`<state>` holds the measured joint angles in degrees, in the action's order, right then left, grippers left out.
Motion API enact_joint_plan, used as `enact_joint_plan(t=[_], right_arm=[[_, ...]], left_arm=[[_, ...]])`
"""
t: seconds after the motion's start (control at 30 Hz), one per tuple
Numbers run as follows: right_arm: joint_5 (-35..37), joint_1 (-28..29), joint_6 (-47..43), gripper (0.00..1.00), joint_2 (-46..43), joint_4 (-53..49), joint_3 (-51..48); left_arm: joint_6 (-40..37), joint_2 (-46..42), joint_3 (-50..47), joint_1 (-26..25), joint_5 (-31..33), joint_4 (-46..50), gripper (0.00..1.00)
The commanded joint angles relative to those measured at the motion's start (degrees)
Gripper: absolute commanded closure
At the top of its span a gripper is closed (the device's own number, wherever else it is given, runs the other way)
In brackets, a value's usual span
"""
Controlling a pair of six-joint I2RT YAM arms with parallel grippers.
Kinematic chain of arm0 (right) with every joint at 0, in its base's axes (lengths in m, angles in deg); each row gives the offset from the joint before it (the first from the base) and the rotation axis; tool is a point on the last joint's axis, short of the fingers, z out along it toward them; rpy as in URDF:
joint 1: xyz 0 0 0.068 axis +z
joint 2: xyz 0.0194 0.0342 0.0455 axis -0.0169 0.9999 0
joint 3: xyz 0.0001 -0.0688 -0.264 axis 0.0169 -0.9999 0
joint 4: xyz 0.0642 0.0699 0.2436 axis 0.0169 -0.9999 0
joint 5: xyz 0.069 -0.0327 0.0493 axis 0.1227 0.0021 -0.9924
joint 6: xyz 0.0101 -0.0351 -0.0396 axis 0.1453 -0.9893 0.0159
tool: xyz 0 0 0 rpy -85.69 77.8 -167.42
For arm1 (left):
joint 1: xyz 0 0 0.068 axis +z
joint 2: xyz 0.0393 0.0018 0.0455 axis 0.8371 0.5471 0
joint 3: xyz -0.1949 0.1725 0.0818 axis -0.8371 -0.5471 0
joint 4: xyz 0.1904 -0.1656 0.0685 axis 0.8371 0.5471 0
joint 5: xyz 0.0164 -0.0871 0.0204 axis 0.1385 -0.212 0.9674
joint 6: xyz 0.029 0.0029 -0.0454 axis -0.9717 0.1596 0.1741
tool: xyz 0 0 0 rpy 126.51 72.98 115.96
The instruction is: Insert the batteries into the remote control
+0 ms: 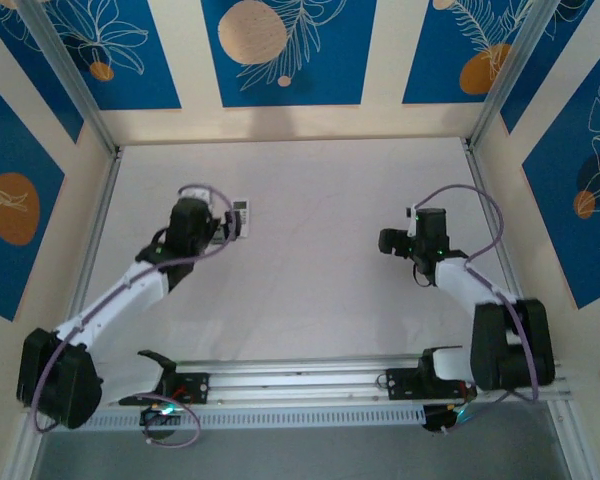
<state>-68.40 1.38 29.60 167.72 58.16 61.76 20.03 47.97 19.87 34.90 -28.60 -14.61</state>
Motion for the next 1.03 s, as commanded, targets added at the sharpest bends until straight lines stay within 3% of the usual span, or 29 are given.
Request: enact_joint_plan(t=[0.0,0.07,0.13,0.23,0.27,0.37,0.4,0.43,0.5,0.53,1.0], right_arm=[[-0.07,-1.71,-3.49,0.06,4.81,21.67,-1.05],[-5.21,-1.99,-3.57,0.07,8.56,25.68,-0.38],[-2.16,0.44,-5.43,0.03,8.92,27.46,-0.9],[-13.45,-4.39,-3.44,0.01,9.26,42.08,-9.22],[-13.07,-4.34,-3.26,0.01,10.01,47.36,-11.28],[-6.48,-1.52,-4.7,0.01,9.5,42.97,-9.49],[-6.79,-1.57,-4.75,0.01,9.03,42.31,-9.58],[-8.08,-2.06,-4.44,0.01,9.3,41.85,-9.18],[-8.29,-2.16,-4.54,0.01,9.11,41.86,-9.29],[-8.21,-2.09,-4.56,0.01,9.25,42.08,-9.33],[-8.24,-1.73,-5.1,0.01,9.26,42.8,-9.66]], left_arm=[[-6.2,-1.91,-11.92,5.21,5.27,-19.46,0.0],[-7.39,-2.82,-16.29,9.24,4.5,-26.12,0.0],[-10.6,-2.05,-17.52,13.27,0.38,-29.78,0.02],[-18.61,6.72,-19.78,14.25,0.49,-42.92,0.03],[-18.67,10.21,-20.14,15.46,-1.47,-46.39,0.03],[-16.49,24.91,-21.92,18.75,-7.81,-64.48,0.0],[-17.36,24.24,-21.13,18.77,-11.13,-62.1,0.0],[-16.98,21.37,-19.41,18.9,-11.81,-53.45,0.0],[-17.62,24.24,-20.38,19.03,-13.08,-60.69,0.0],[-17.15,22.5,-19.43,19.11,-12.88,-55.68,0.0],[-18.28,23.32,-19.16,18.96,-14.46,-56.53,0.0]])
